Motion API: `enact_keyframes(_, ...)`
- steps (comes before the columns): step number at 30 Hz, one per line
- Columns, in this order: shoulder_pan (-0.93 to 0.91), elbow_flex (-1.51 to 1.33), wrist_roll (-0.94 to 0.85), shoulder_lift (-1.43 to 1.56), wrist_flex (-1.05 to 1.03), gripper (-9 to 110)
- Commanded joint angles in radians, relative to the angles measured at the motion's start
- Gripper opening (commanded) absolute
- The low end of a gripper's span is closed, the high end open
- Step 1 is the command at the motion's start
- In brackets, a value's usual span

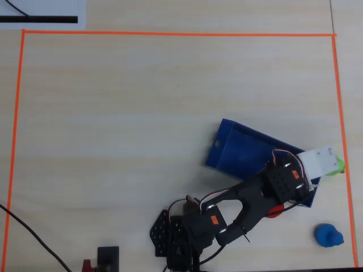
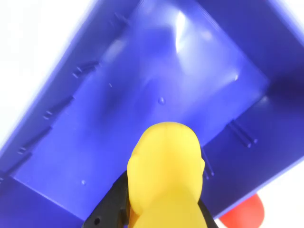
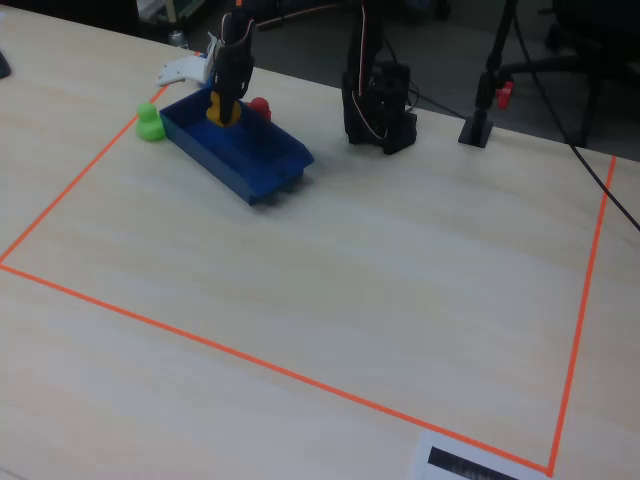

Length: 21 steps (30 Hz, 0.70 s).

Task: Grasp yellow duck and put it into box.

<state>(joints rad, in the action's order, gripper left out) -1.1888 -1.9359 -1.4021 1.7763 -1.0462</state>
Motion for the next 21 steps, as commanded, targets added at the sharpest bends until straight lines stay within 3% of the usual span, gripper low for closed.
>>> enact_keyframes(1,0.014,0.009,-0.014,0.058,0.041,8)
enact_keyframes(5,0.015,0.008,-0.038,0.055,0.058,33)
enact_keyframes(14,0.014,-0.006,-0.06,0.066,0.049,34)
enact_keyframes(18,0.021,0.012,-0.037,0.086,0.034,20)
enact_keyframes(21,0.028,0.038,0.018,0.11,0.025,0)
